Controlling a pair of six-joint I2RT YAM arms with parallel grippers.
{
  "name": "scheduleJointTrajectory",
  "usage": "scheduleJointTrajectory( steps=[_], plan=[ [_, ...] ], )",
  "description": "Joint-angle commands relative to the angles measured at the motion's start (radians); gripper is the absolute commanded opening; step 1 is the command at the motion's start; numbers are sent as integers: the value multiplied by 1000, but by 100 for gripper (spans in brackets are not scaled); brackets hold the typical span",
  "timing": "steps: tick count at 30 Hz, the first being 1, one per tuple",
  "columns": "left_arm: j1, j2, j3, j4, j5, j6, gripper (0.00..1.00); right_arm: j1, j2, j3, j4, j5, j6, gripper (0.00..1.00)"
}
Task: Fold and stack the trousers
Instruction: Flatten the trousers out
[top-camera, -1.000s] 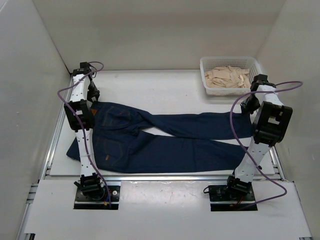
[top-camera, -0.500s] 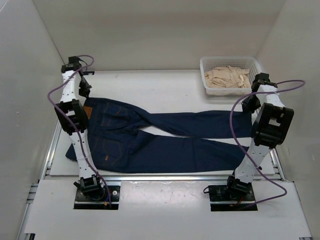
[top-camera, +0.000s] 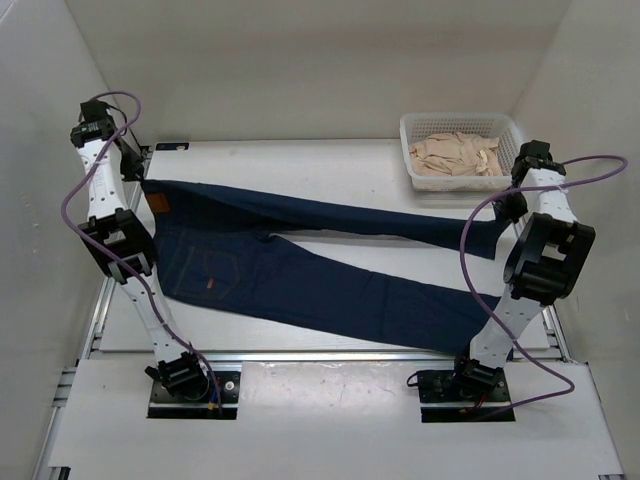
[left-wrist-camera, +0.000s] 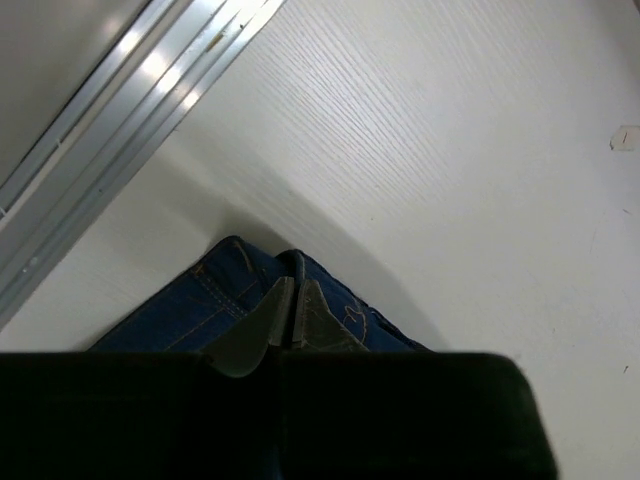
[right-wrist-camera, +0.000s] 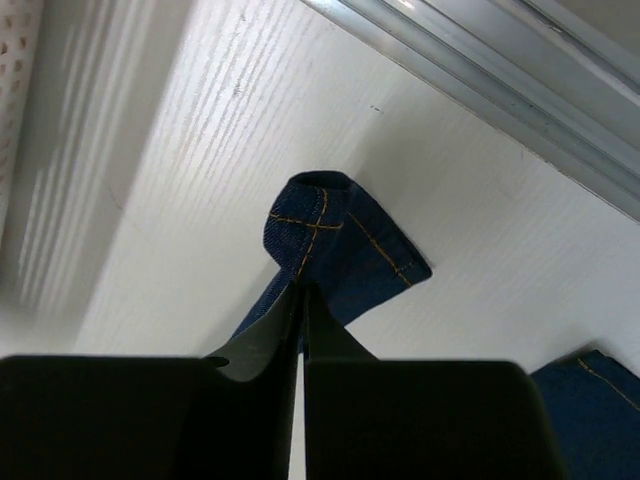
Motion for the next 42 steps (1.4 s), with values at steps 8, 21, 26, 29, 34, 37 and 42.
scheduleJointTrajectory(
  steps=[8, 21, 26, 29, 34, 37, 42],
  plan=[
    [-2, -32, 8, 40, 38, 20, 10, -28, -32, 72, -5, 68, -22, 0],
    [-51, 24, 56, 7, 95, -13, 79, -16, -198, -98, 44, -53, -108, 59],
    [-60, -220, -230, 67, 75, -13, 71, -16, -236, -360, 118, -221, -45, 17],
    [-74, -318, -409, 90, 104, 7, 71, -16, -198, -393, 165, -306, -45, 38],
    [-109, -398, -661, 132, 111, 7, 74, -36, -138, -374, 216, -424, -4, 76],
    [-120, -434, -807, 176, 159, -4, 74, -47, -91, -384, 250, -479, 24, 77],
    [-160, -467, -928, 221, 207, -4, 67, -56, -44, -397, 287, -476, 93, 69]
  ],
)
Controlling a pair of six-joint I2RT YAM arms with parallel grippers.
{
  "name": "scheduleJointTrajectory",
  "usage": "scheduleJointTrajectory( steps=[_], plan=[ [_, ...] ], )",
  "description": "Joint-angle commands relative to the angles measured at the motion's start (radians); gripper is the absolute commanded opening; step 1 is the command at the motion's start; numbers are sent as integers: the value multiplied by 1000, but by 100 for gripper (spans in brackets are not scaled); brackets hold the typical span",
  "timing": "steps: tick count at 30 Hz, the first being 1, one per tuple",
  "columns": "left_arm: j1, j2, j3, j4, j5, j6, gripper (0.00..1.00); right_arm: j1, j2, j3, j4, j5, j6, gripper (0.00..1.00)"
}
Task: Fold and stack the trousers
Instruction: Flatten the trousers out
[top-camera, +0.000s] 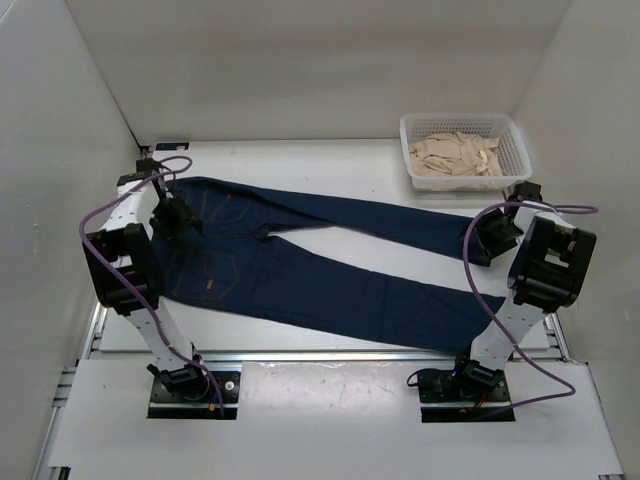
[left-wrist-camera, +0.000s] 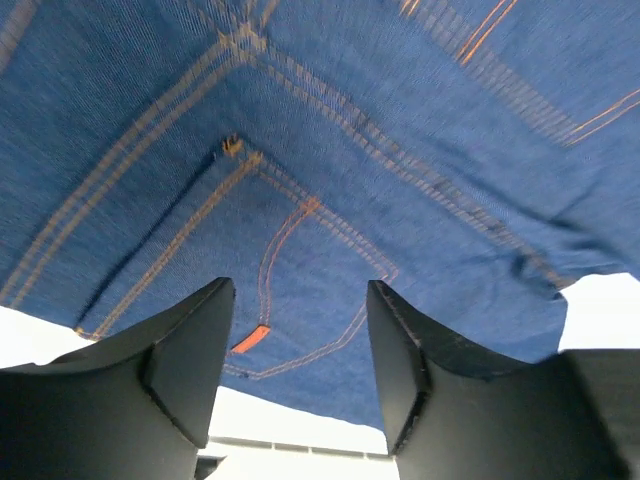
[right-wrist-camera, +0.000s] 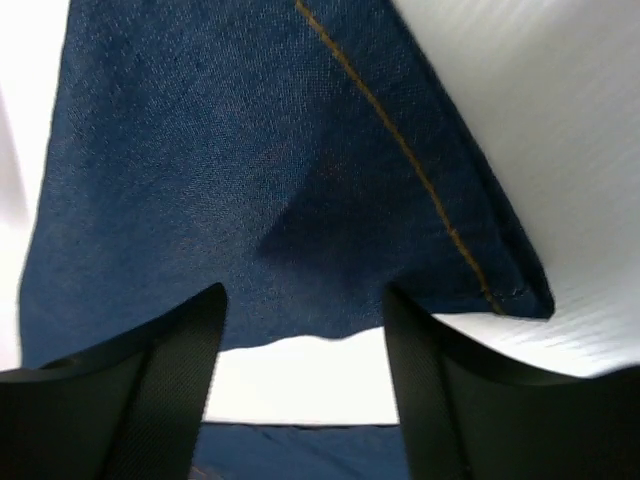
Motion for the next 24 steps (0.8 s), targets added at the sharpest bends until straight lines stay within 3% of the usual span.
scheduleJointTrajectory(
  steps=[1, 6, 10, 16, 24],
  plan=[
    [-35, -59, -25, 62, 48, 2, 66, -7, 12, -7, 51, -24, 69, 66],
    [-190, -85, -17, 62, 30, 10, 66, 2, -16, -33, 51, 53, 88, 66],
    [-334, -7, 41, 38, -47, 13, 68, 2, -35, -33, 10, 81, 78, 66],
    [-498, 71, 133, 15, -110, -16, 81, 2, -152, -68, -9, 116, 48, 67],
    [-600, 238, 319, -5, -282, -73, 84, 2, -128, -99, -20, 63, 37, 70]
  ],
)
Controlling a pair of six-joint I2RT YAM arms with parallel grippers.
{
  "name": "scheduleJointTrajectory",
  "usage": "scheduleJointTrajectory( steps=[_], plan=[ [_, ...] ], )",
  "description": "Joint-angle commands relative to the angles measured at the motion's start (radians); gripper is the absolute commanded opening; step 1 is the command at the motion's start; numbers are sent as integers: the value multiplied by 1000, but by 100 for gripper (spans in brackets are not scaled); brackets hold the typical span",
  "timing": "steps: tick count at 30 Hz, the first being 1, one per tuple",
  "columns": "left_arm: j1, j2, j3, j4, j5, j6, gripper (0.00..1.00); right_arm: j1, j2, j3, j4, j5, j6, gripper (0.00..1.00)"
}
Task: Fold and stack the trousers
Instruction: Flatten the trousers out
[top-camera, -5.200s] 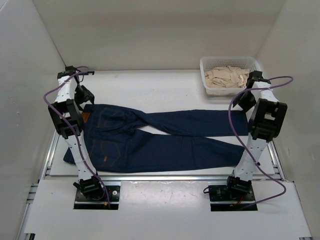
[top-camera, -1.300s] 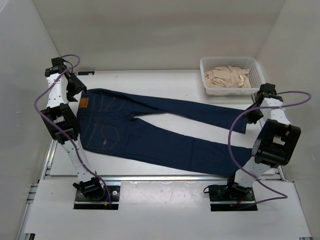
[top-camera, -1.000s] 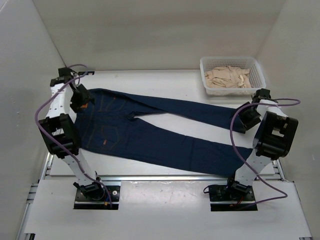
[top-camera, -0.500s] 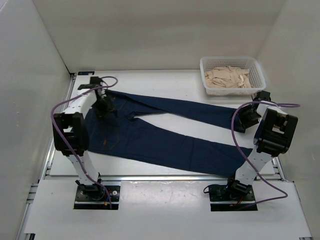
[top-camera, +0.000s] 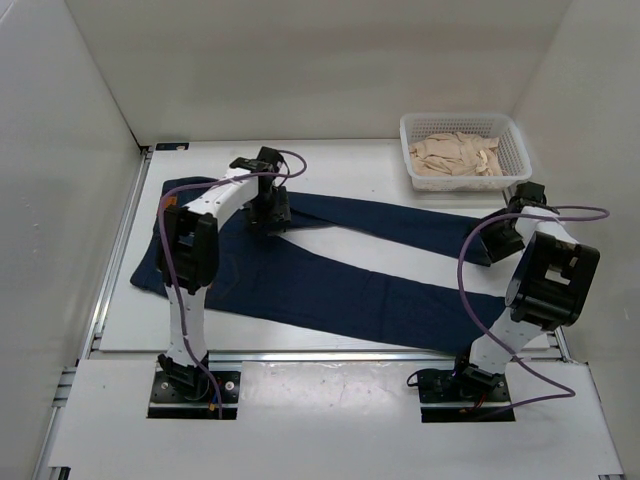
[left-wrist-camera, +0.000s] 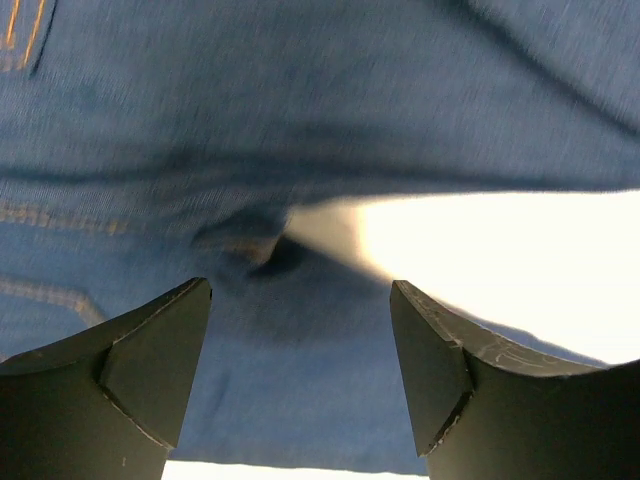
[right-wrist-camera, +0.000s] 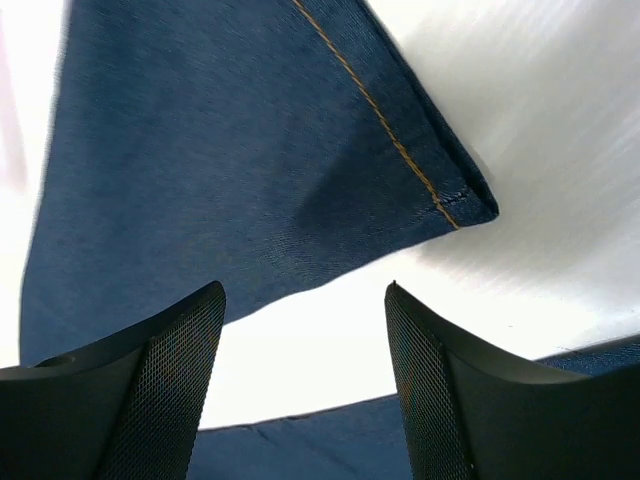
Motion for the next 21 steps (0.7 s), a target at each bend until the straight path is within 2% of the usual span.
scheduleJointTrajectory(
  steps=[1, 7, 11, 12, 14, 15, 21],
  plan=[
    [-17, 15, 87, -5, -121, -43, 84, 0, 28, -21, -4, -44, -5, 70],
    [-28, 129, 146, 11, -110, -43, 84, 0, 111, -11, 42, -44, 18, 67],
    [-28, 164, 137, 20, -70, -25, 69, 9, 146, 11, 42, -9, 18, 49],
    [-28, 176, 137, 20, -61, -25, 44, 9, 146, 23, 42, -9, 18, 29],
    [-28, 176, 126, 20, -61, -25, 11, 9, 146, 23, 42, 5, 18, 8],
    [-28, 176, 115, 20, -61, -16, 11, 9, 130, 23, 42, 17, 18, 0],
    [-37, 78, 2, 20, -87, -15, 10, 9, -47, 9, -19, 102, -1, 0]
  ],
)
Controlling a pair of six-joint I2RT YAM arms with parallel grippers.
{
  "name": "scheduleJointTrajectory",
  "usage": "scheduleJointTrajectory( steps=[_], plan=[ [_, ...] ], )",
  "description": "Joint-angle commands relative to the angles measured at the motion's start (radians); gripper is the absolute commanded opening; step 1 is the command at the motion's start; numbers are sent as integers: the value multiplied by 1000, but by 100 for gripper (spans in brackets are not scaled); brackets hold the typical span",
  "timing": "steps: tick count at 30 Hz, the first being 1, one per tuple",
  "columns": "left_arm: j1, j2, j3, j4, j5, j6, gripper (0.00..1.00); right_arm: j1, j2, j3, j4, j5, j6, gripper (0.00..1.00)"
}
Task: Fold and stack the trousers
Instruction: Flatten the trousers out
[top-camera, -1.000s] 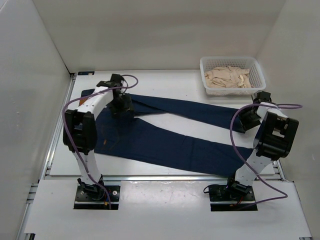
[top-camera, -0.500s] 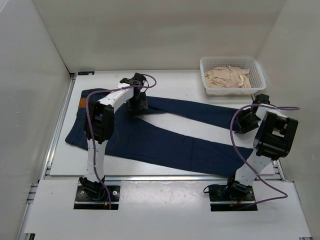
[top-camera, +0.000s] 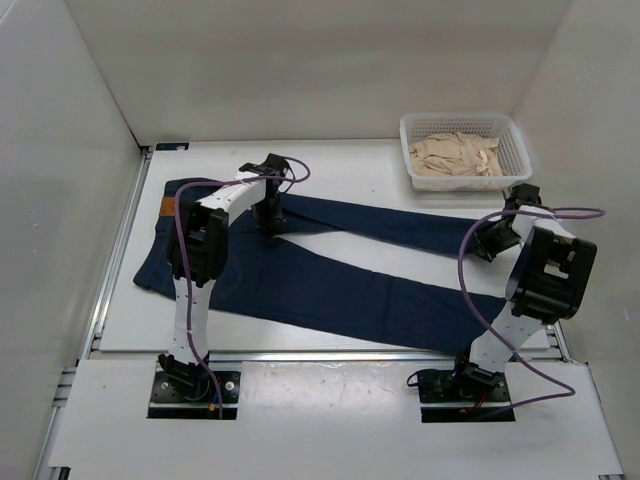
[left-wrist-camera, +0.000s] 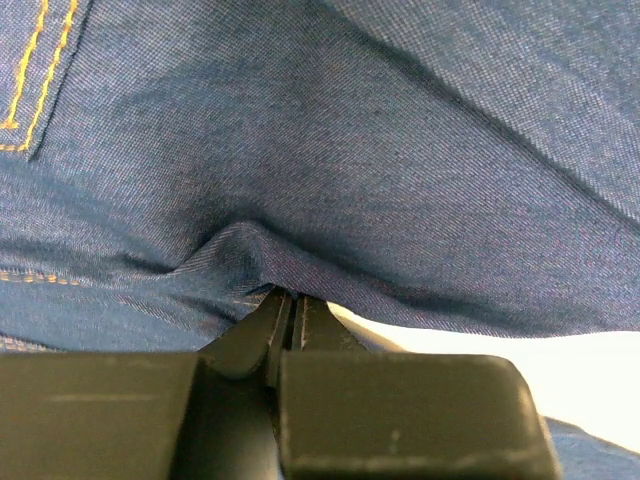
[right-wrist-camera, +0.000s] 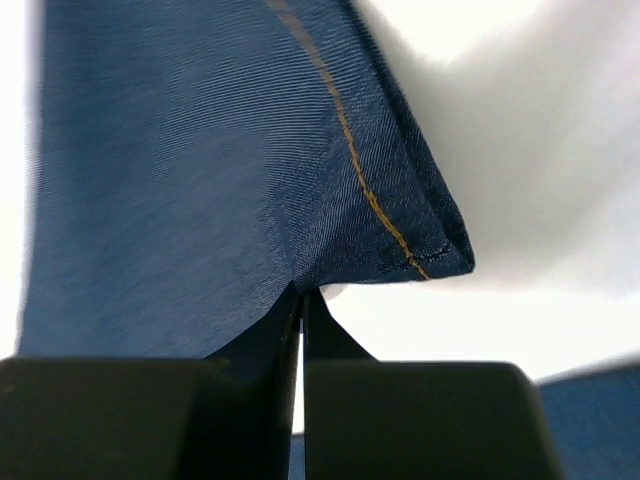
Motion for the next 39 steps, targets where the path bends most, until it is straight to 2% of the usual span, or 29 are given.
scheduleJointTrajectory(
  steps=[1, 8, 13, 17, 24, 26, 27, 28, 29, 30, 31, 33, 35, 37, 39],
  plan=[
    [-18, -93, -102, -12, -24, -3, 10, -1, -150, -2, -45, 80, -25, 0],
    [-27, -199, -266, -3, -33, 6, 10, -1, -339, -12, -105, 66, -26, 0],
    [-80, -248, -340, 16, -33, 6, 10, -1, -384, 43, -125, 74, -6, 0],
    [-99, -248, -340, 16, -33, 6, 10, -1, -280, 164, -125, 92, 5, 0],
    [-108, -259, -320, 16, -33, 24, 10, -10, 34, 431, -174, 187, 54, 2],
    [-108, -259, -320, 7, -33, 35, 10, -10, 75, 479, -201, 152, 54, 19],
    [-108, -259, -307, 7, -33, 35, 10, -10, 75, 479, -201, 143, 54, 48],
    [-108, -259, -306, -6, -33, 35, 15, 1, 58, 468, -201, 143, 44, 62],
    [-108, -259, -288, -19, -21, 46, 18, 1, 41, 450, -176, 143, 43, 72],
    [-117, -271, -261, -19, -21, 46, 25, 1, 5, 417, -175, 134, 33, 82],
    [-117, -271, -244, -35, -12, 46, 35, 11, -12, 401, -166, 134, 33, 84],
    [-126, -282, -181, -65, -12, 46, 55, 11, -68, 346, -166, 134, 7, 86],
    [-126, -302, -130, -93, -12, 55, 57, 11, -124, 300, -157, 121, -10, 86],
    [-126, -302, -54, -134, -27, 55, 57, 11, -157, 234, -148, 91, -33, 80],
    [-126, -302, -14, -147, -36, 55, 57, 11, -195, 197, -137, 66, -85, 60]
  ],
)
